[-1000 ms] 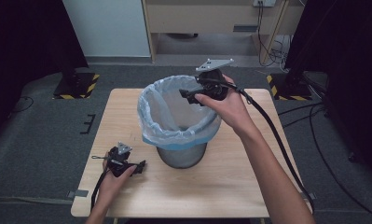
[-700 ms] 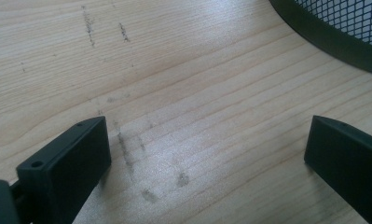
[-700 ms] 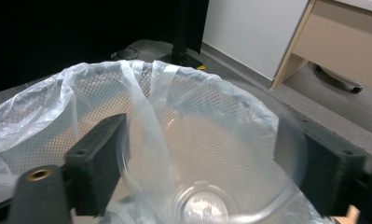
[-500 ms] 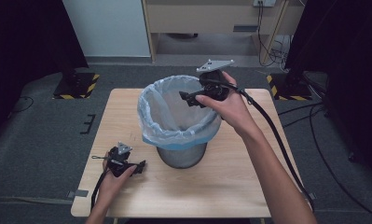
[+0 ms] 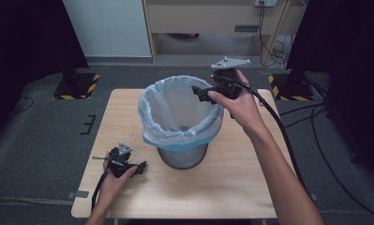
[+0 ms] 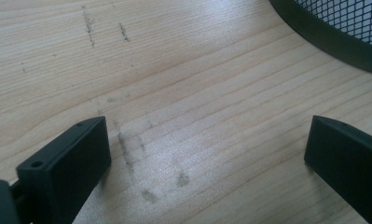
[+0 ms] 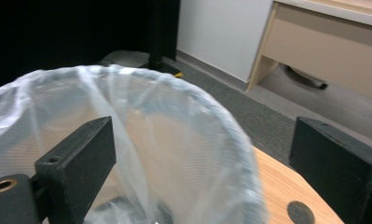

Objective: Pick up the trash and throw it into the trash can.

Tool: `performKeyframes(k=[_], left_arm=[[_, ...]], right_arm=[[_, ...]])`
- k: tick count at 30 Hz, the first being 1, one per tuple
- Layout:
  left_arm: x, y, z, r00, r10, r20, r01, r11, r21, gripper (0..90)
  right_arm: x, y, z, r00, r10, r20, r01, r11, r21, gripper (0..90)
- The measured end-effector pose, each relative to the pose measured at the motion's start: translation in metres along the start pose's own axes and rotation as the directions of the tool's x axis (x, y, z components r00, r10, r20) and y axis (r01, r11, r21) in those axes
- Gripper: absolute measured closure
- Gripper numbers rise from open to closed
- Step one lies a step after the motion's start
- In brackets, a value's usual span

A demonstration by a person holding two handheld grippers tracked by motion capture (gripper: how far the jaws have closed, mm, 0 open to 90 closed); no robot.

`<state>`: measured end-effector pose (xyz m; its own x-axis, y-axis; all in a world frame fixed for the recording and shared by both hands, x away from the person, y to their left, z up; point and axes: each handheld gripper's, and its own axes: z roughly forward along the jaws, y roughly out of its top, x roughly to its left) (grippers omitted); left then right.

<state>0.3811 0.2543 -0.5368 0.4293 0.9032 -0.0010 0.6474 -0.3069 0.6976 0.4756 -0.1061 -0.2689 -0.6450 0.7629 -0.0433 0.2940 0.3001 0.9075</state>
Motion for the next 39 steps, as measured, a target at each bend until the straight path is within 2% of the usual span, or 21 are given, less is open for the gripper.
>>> performKeyframes(k=[3,8,12,15,16,17,22,26,29,31,36,39], left_arm=[[0.0,0.0,0.0,1.0,0.001,0.0,-0.001,1.0,0.001,0.0],[0.0,0.0,0.0,1.0,0.002,0.0,-0.002,1.0,0.001,0.0],[0.0,0.0,0.0,1.0,0.002,0.0,-0.002,1.0,0.001,0.0],[0.0,0.0,0.0,1.0,0.002,0.0,-0.002,1.0,0.002,0.0],[0.0,0.0,0.0,1.0,0.002,0.0,-0.002,1.0,0.002,0.0],[0.0,0.0,0.0,1.0,0.002,0.0,-0.002,1.0,0.002,0.0],[0.0,0.0,0.0,1.0,0.002,0.0,-0.002,1.0,0.001,0.0],[0.0,0.0,0.0,1.0,0.002,0.0,-0.002,1.0,0.002,0.0],[0.0,0.0,0.0,1.0,0.002,0.0,-0.002,1.0,0.001,0.0],[0.0,0.0,0.0,1.0,0.002,0.0,-0.002,1.0,0.001,0.0],[0.0,0.0,0.0,1.0,0.002,0.0,-0.002,1.0,0.001,0.0],[0.0,0.0,0.0,1.0,0.002,0.0,-0.002,1.0,0.001,0.0]], right_arm=[[-0.01,-0.005,-0.007,0.9989,0.04,0.024,-0.039,0.999,-0.024,6.4],[-0.027,-0.018,-0.027,0.9956,0.076,0.055,-0.072,0.995,-0.065,7.1],[-0.038,-0.033,-0.041,0.9889,0.115,0.094,-0.108,0.991,-0.083,7.4],[-0.047,-0.047,-0.05,0.9804,0.14,0.138,-0.13,0.988,-0.079,7.2],[-0.047,-0.047,-0.05,0.9804,0.14,0.138,-0.13,0.988,-0.079,7.2],[-0.053,-0.058,-0.053,0.9739,0.158,0.162,-0.147,0.986,-0.078,6.7],[-0.057,-0.092,-0.06,0.9668,0.176,0.186,-0.161,0.982,-0.095,6.5],[-0.062,-0.119,-0.059,0.9581,0.195,0.21,-0.182,0.98,-0.079,6.7],[-0.066,-0.135,-0.053,0.9537,0.216,0.21,-0.207,0.976,-0.064,6.4],[-0.068,-0.142,-0.049,0.9506,0.225,0.214,-0.218,0.974,-0.057,6.3],[-0.069,-0.159,-0.037,0.9468,0.209,0.244,-0.212,0.977,-0.017,6.2],[-0.071,-0.169,-0.03,0.9423,0.221,0.252,-0.227,0.974,-0.004,6.8]])
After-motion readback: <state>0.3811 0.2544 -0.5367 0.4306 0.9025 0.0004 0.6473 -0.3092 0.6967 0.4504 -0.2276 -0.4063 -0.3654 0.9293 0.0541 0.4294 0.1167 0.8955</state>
